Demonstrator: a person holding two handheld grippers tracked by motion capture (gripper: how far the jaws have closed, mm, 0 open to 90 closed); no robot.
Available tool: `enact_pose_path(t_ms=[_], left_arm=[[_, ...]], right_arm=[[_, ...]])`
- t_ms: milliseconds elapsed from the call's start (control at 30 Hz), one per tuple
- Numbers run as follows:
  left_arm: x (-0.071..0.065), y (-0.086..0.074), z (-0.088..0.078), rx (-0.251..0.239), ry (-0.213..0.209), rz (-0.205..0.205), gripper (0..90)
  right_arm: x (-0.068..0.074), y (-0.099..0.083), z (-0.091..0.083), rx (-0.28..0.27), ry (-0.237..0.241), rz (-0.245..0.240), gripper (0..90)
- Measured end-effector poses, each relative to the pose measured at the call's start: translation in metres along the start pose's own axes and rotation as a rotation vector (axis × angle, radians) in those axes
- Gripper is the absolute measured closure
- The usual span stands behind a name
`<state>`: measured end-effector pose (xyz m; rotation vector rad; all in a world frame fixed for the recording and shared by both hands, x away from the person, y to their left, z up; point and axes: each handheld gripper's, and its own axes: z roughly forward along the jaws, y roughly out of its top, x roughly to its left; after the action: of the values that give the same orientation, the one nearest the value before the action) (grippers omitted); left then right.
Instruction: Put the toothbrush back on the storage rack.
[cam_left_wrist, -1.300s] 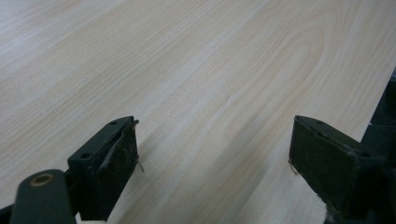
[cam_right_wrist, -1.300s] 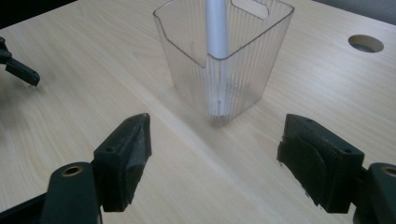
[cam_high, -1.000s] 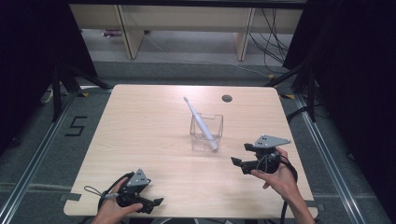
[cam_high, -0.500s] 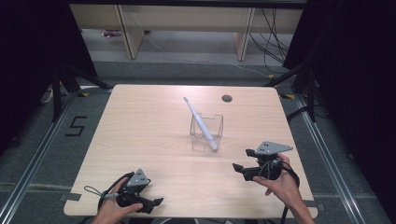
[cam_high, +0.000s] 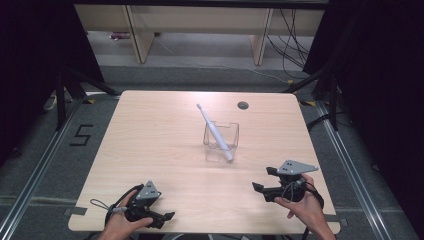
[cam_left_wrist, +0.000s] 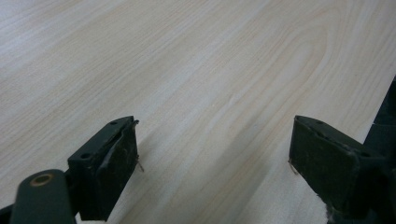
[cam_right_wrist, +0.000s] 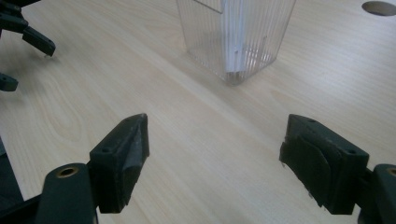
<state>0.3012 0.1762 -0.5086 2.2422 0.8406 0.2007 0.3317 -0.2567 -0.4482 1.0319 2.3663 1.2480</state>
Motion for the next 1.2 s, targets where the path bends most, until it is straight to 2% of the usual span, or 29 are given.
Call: enact_pose_path(t_ms=[100, 133, 167, 200, 267, 300, 333, 367, 400, 433, 500, 533, 567, 600, 667, 700, 733, 767, 800, 833, 867, 933, 967, 1000, 1033, 1067, 1100, 1133, 1200], left_arm=[[0.001, 0.0, 0.0, 0.001, 0.003, 0.002, 14.8], [0.0, 0.0, 0.0, 0.0, 0.001, -0.001, 14.8], [0.001, 0.0, 0.0, 0.002, 0.001, 0.002, 14.9], [0.001, 0.0, 0.0, 0.001, 0.002, 0.002, 14.8], [0.0, 0.0, 0.0, 0.001, 0.001, 0.003, 14.8], [0.0, 0.0, 0.0, 0.001, 0.002, 0.002, 14.8], [0.0, 0.0, 0.0, -0.001, -0.001, 0.0, 14.9], [0.0, 0.0, 0.0, -0.001, -0.001, 0.0, 14.8], [0.0, 0.0, 0.0, -0.001, -0.001, 0.0, 14.8], [0.0, 0.0, 0.0, -0.001, -0.001, 0.0, 14.8], [0.0, 0.0, 0.0, -0.001, 0.0, 0.0, 14.8], [0.0, 0.0, 0.0, -0.001, 0.0, 0.0, 14.9], [0.0, 0.0, 0.0, -0.001, 0.0, 0.001, 14.8], [0.0, 0.0, 0.0, -0.002, -0.001, 0.002, 14.8], [0.0, 0.0, 0.0, -0.002, 0.0, 0.001, 14.9], [0.0, 0.0, 0.0, -0.001, 0.0, 0.002, 14.8], [-0.001, 0.0, 0.0, -0.004, -0.003, -0.002, 14.8], [0.0, 0.0, -0.001, 0.0, -0.007, 0.002, 14.8], [-0.001, 0.0, 0.0, -0.002, -0.007, 0.001, 14.8], [-0.001, 0.0, 0.0, -0.001, -0.007, 0.001, 14.8], [-0.001, 0.0, 0.0, -0.002, -0.006, -0.004, 14.8], [-0.001, 0.0, 0.0, -0.009, -0.008, -0.007, 14.8], [-0.001, 0.0, 0.0, -0.01, -0.007, -0.008, 14.8], [-0.002, 0.0, 0.0, -0.012, -0.008, -0.01, 14.8], [-0.002, 0.0, 0.0, -0.012, -0.008, -0.009, 14.8], [-0.002, 0.0, 0.0, -0.012, -0.008, -0.01, 14.9], [-0.002, 0.0, 0.0, -0.011, -0.008, -0.01, 14.8], [-0.002, 0.0, 0.0, -0.011, -0.008, -0.01, 14.8], [-0.001, 0.0, 0.0, -0.001, 0.001, 0.001, 14.8]], right_arm=[[-0.001, -0.004, 0.001, -0.002, -0.001, -0.009, 23.2], [0.001, -0.006, 0.002, 0.002, 0.01, 0.024, 23.2], [0.001, -0.007, 0.001, 0.017, 0.009, 0.03, 23.2], [-0.002, -0.008, 0.001, 0.0, -0.004, -0.002, 23.2], [0.001, -0.01, 0.0, 0.01, 0.015, 0.041, 23.1], [-0.001, -0.011, -0.001, 0.0, -0.008, 0.01, 23.2], [0.0, -0.013, -0.002, 0.018, 0.004, 0.04, 23.1], [-0.002, -0.013, -0.002, 0.001, -0.009, 0.01, 23.1], [0.0, -0.015, -0.003, 0.012, -0.002, 0.035, 23.1], [-0.002, -0.015, -0.003, -0.001, -0.006, 0.008, 23.1], [0.0, -0.018, -0.004, 0.009, 0.016, 0.039, 23.0], [-0.001, -0.019, -0.005, 0.008, 0.001, 0.024, 22.9], [0.002, -0.02, -0.006, 0.015, -0.002, 0.06, 22.9], [-0.001, -0.021, -0.005, 0.006, -0.008, 0.015, 22.8], [0.0, -0.024, -0.005, 0.01, -0.004, 0.034, 22.8], [-0.001, -0.025, -0.006, 0.02, -0.012, 0.021, 22.8], [0.001, -0.026, -0.006, 0.031, -0.004, 0.05, 22.8], [-0.002, -0.027, -0.006, 0.021, -0.008, 0.014, 22.7], [0.001, -0.028, -0.006, 0.025, -0.005, 0.049, 22.5], [0.0, -0.029, -0.007, 0.033, 0.005, 0.048, 22.3], [-0.001, -0.03, -0.006, 0.024, -0.004, 0.022, 22.1], [-0.001, -0.032, -0.007, 0.026, -0.001, 0.024, 21.4], [0.001, -0.033, -0.008, 0.038, -0.009, 0.053, 20.8], [-0.001, -0.034, -0.008, 0.037, -0.014, 0.023, 20.4], [0.001, -0.035, -0.007, 0.04, 0.004, 0.055, 20.0], [-0.002, -0.036, -0.007, 0.05, 0.005, 0.025, 20.0], [0.0, -0.038, -0.008, 0.047, -0.014, 0.039, 19.8], [-0.001, -0.039, -0.008, 0.049, -0.019, 0.024, 19.3], [-0.001, -0.041, -0.007, 0.057, -0.012, 0.026, 18.8]])
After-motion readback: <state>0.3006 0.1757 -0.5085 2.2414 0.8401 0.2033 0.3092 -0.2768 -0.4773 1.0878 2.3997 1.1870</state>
